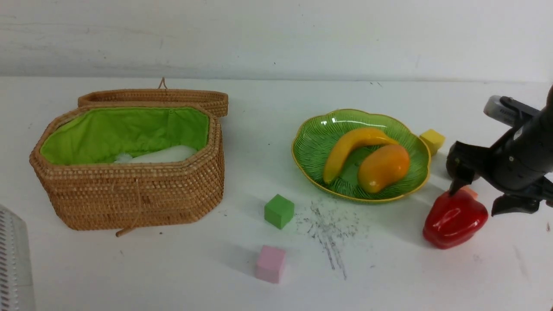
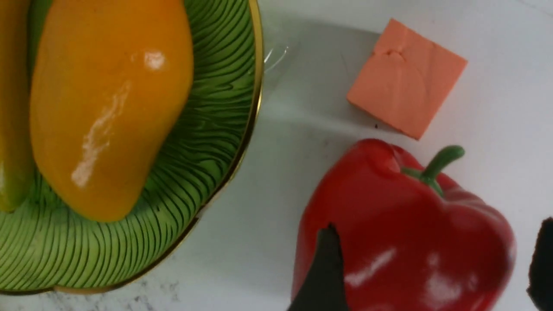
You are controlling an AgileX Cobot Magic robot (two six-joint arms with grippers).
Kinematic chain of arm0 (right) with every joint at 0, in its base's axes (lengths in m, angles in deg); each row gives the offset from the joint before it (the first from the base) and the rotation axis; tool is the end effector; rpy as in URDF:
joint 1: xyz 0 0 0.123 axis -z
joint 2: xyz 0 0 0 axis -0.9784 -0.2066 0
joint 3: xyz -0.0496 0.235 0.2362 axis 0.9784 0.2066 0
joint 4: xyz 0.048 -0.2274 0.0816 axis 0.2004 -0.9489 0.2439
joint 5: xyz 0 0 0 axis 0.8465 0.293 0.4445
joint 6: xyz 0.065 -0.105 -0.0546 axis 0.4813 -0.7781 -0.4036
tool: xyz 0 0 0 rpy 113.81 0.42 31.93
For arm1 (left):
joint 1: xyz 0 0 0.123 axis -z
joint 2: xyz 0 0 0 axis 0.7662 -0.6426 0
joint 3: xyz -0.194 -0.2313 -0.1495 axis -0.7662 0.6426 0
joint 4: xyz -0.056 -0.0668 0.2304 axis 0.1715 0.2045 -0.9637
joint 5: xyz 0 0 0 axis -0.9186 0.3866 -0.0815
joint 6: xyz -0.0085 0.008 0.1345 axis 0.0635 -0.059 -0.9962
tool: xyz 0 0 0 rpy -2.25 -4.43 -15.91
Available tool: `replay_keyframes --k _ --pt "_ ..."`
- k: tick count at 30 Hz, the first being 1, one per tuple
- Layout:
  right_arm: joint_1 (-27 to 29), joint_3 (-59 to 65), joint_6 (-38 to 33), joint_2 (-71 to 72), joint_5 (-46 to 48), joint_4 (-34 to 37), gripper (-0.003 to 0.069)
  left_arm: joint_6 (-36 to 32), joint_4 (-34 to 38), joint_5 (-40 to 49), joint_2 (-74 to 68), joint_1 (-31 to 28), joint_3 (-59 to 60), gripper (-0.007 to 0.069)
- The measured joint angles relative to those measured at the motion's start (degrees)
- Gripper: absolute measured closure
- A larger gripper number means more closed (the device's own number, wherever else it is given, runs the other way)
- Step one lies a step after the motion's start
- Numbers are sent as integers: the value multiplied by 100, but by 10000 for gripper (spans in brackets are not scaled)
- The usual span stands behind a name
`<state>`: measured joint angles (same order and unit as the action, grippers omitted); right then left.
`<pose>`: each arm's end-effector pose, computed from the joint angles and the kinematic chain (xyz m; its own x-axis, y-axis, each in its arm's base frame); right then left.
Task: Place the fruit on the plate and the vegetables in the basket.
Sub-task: Grab a mountain bell pepper with your right arm and put it into the left basket
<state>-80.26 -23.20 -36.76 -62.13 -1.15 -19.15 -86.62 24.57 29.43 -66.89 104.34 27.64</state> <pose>0.3825 0.0272 0.2404 -0.8296 0.4639 -0.3109 0.3879 0.8792 0.2767 0.0437 -0.0807 0.3340 -0.3507 0.4518 -0.8203 0.8429 0.5340 -0.0662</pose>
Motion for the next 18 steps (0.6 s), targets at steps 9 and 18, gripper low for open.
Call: replay_keyframes --k 9,18 --pt "-35 -68 -1470 -181 -31 137 74 -16 65 -44 0 0 0 618" --pt "-199 -132 -3560 -156 882 338 71 -16 222 -128 0 0 0 618"
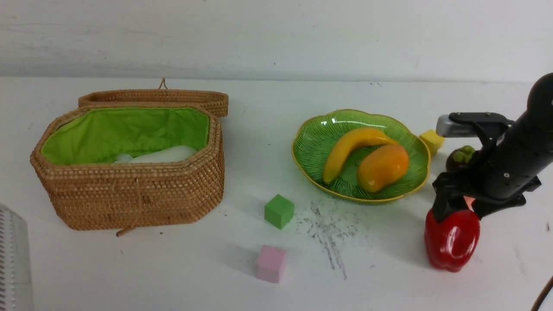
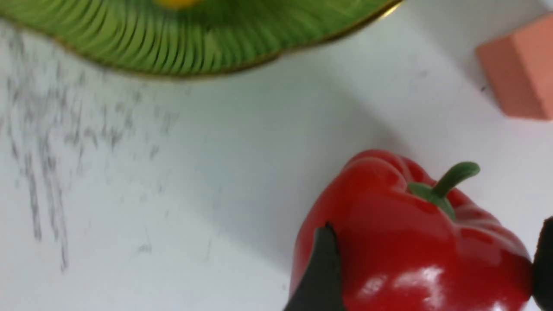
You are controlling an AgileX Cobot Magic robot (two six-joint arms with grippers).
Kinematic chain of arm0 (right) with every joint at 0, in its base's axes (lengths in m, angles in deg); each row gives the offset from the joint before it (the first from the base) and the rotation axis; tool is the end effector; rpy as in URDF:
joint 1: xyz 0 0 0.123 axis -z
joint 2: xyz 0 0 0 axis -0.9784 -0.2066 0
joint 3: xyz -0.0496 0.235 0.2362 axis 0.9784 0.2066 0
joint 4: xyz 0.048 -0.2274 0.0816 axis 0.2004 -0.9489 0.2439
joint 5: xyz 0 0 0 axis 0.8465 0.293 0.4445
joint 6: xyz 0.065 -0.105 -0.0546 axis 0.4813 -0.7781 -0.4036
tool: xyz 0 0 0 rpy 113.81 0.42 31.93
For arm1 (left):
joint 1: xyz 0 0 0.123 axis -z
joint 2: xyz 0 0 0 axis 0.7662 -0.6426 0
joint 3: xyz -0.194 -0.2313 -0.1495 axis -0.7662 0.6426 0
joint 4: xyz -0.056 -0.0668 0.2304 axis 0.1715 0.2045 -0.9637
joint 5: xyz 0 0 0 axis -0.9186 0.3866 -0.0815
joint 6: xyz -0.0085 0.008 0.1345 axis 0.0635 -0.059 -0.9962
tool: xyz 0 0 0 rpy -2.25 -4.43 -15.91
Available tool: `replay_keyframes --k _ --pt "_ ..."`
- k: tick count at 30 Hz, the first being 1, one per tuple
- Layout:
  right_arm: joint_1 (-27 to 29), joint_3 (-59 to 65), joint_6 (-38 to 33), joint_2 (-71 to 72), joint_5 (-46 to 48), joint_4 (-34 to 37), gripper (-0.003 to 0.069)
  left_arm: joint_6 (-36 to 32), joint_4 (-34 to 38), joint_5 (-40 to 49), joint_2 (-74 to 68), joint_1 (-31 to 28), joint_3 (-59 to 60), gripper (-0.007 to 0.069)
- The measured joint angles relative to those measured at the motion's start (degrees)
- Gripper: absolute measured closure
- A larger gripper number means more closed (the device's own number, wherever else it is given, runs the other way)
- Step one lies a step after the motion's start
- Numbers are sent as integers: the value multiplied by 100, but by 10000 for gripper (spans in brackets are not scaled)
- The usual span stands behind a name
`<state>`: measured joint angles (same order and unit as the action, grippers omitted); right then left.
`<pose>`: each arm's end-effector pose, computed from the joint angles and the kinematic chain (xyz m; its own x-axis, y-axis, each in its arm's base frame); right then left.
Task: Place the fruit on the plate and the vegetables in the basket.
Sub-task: Grab a mountain bell pepper with your right arm and put it into the left basket
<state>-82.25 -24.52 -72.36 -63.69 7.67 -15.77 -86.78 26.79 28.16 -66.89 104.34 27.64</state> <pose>0.3695 0.0477 0.2307 -0.9505 -0.1466 -0.2740 -0.1868 0.9741 0.1270 0.0419 -0.0840 0.3369 -0.3617 0.4215 -0.8316 0.8446 0.5258 -0.1009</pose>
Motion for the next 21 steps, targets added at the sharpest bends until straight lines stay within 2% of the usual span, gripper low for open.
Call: replay_keyframes --k 5,8,15,21 --pt "0 0 -211 61 528 -24 70 0 56 -8 0 0 0 618" --pt "0 32 -189 132 516 -32 70 0 68 -8 0 0 0 617" --pt "0 111 776 557 158 -52 67 0 74 -15 0 0 0 613" --pt "-108 226 2024 1079 799 -44 66 -31 78 -15 0 0 0 607"
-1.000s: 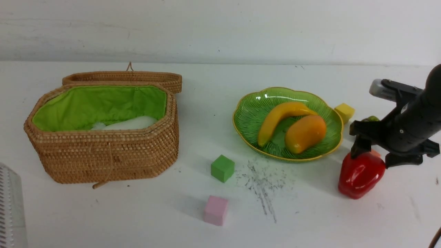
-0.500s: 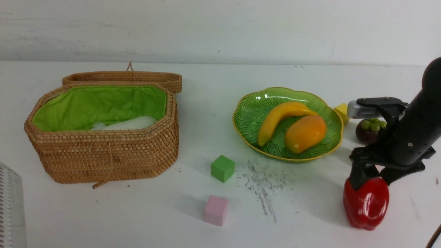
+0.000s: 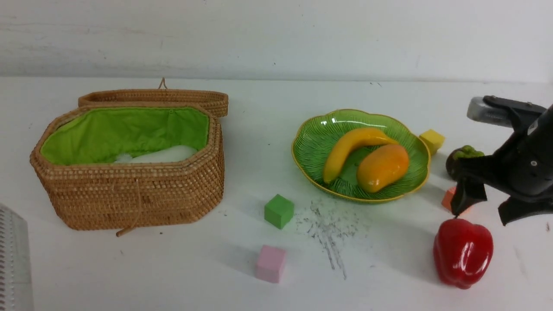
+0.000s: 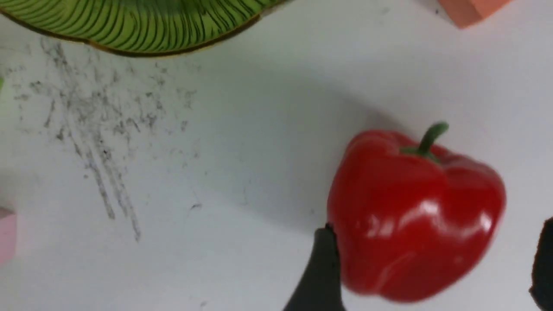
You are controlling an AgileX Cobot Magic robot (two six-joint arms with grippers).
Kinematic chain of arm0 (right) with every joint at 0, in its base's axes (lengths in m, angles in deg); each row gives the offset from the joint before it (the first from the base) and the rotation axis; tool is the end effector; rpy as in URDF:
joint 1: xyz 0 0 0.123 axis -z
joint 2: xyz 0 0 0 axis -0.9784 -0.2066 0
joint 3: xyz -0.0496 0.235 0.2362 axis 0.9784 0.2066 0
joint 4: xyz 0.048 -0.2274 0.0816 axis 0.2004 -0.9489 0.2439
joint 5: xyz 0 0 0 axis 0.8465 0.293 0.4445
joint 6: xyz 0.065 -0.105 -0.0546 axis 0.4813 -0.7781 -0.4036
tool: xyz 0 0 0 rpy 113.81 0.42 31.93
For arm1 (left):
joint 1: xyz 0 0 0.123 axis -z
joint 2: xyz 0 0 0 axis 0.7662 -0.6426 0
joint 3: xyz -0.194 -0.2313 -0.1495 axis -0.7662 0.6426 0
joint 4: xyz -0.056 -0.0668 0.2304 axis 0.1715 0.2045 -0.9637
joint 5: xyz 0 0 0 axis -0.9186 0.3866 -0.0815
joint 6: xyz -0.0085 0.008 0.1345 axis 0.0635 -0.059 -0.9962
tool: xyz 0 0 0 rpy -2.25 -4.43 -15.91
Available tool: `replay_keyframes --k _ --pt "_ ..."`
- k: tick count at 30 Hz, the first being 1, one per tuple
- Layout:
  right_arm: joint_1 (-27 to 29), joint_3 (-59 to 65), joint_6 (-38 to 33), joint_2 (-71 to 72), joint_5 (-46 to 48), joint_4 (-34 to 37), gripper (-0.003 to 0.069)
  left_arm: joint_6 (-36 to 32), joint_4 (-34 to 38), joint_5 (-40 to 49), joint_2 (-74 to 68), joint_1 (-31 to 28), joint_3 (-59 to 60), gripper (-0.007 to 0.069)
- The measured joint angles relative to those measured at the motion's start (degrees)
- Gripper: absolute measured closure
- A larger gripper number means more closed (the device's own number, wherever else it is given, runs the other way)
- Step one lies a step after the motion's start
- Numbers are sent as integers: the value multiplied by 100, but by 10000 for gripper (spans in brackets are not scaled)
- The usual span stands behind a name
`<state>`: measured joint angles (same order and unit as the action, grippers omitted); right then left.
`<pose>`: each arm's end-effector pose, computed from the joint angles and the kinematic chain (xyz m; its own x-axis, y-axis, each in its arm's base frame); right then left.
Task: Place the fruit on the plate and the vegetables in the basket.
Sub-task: Grab a mountain bell pepper with your right arm and put it into the left basket
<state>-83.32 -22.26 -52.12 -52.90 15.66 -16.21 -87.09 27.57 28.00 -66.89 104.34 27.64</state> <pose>0.3177 0.0513 0.2805 -0.9622 0.1552 -0.2239 0.1056 0.9700 0.2189 0.0410 -0.0848 0.3374 -0.3640 0.4167 -0.8330 0.8467 0.5206 -0.1096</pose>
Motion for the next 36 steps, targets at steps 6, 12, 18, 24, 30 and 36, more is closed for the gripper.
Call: replay_keyframes --k 6,12,18,24,30,36 --pt "-383 865 1148 341 -117 -53 66 -129 0 0 0 0 0 606" --pt "-407 1035 1910 107 -644 -357 66 -452 0 43 0 0 0 603" --pt "-407 1035 1997 -310 -804 -351 66 -489 0 85 0 0 0 603" --pt "-407 1035 1980 -506 -948 -351 66 -491 0 117 0 0 0 603" --pt "-407 1035 1819 -582 -1107 -357 66 -497 0 117 0 0 0 602" --pt "-407 1035 1639 -690 -1234 -368 66 -497 0 118 0 0 0 600"
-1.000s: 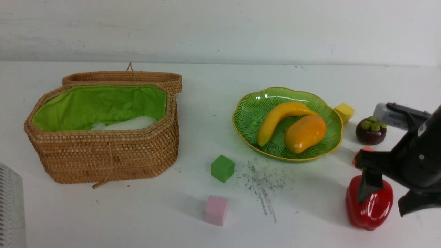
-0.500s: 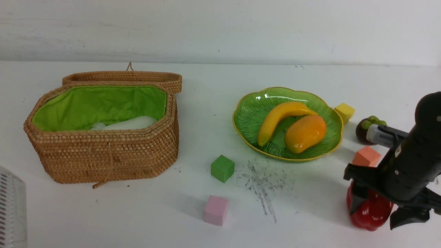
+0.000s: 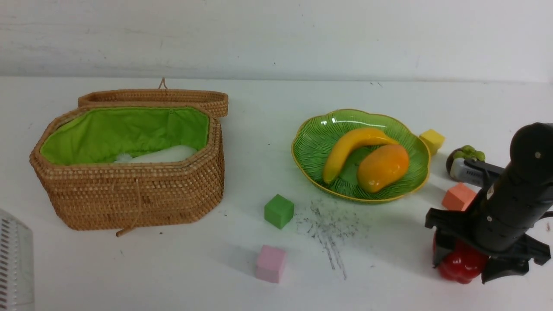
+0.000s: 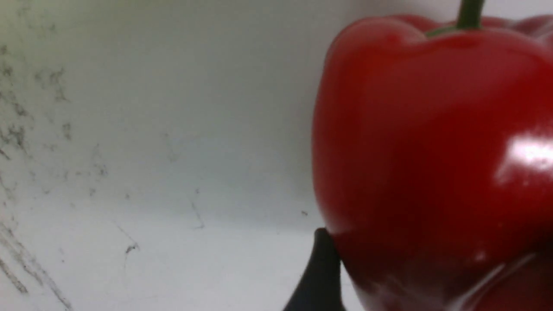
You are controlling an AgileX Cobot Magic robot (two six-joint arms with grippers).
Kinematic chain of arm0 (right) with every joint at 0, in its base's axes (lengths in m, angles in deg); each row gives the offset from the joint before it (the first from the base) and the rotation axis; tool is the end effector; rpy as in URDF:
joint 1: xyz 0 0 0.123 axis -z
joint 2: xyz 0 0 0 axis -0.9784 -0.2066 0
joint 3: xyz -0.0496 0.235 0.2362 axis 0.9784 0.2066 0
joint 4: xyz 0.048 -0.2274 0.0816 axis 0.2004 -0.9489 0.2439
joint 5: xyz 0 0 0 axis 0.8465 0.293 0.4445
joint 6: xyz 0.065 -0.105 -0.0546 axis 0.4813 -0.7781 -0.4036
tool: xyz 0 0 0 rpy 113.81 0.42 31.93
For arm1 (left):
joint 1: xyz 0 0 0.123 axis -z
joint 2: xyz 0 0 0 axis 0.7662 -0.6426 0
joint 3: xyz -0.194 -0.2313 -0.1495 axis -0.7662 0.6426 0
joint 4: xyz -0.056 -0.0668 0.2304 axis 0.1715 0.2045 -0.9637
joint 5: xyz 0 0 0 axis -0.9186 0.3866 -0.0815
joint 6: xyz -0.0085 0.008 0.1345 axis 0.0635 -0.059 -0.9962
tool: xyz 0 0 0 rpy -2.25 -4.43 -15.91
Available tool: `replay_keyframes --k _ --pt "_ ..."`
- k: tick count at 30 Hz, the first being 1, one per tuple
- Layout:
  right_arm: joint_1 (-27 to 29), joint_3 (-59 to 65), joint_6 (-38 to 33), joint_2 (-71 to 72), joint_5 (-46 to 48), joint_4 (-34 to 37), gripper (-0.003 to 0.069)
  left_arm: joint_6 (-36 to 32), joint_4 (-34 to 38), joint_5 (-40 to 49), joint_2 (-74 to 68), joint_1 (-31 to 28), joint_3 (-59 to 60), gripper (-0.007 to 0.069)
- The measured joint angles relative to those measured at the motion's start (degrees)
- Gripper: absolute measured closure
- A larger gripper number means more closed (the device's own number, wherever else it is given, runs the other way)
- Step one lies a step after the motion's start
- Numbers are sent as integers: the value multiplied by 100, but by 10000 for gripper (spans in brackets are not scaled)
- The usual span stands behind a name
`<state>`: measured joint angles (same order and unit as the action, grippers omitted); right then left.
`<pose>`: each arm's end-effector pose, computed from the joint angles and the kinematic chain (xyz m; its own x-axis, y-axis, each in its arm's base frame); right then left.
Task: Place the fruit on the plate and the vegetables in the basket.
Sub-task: Grab a mountain bell pepper with your right arm and put it into the left basket
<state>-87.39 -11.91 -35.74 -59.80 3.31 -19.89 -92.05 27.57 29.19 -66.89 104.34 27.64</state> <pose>0.3180 0.0648 0.1995 -0.9297 0.3503 -0.1138 0.3292 0.9288 0.1701 0.0398 -0.0837 0.3351 -0.2973 0.4754 -0.8280 0.8763 0.4803 -0.0389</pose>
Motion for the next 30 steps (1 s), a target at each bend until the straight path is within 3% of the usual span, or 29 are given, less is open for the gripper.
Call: replay_keyframes --k 15,30 --pt "0 0 -55 -5 -22 0 128 0 0 0 0 0 0 600" --pt "0 0 -70 -5 -33 -3 130 0 0 0 0 0 0 596"
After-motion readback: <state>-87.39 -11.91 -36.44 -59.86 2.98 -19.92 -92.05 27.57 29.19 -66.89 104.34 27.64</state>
